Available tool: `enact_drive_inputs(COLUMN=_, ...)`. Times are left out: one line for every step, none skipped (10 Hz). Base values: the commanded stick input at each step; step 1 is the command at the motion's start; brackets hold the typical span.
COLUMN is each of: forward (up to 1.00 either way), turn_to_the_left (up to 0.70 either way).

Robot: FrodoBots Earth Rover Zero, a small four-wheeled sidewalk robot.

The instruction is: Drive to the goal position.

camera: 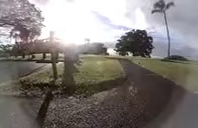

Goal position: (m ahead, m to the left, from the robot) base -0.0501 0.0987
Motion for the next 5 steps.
enact_drive_inputs(forward=0.00, turn_to_the_left=-0.45)
enact_drive_inputs(forward=0.00, turn_to_the_left=-0.45)
enact_drive_inputs(forward=0.00, turn_to_the_left=-0.45)
enact_drive_inputs(forward=0.00, turn_to_the_left=-0.45)
enact_drive_inputs(forward=0.00, turn_to_the_left=-0.45)
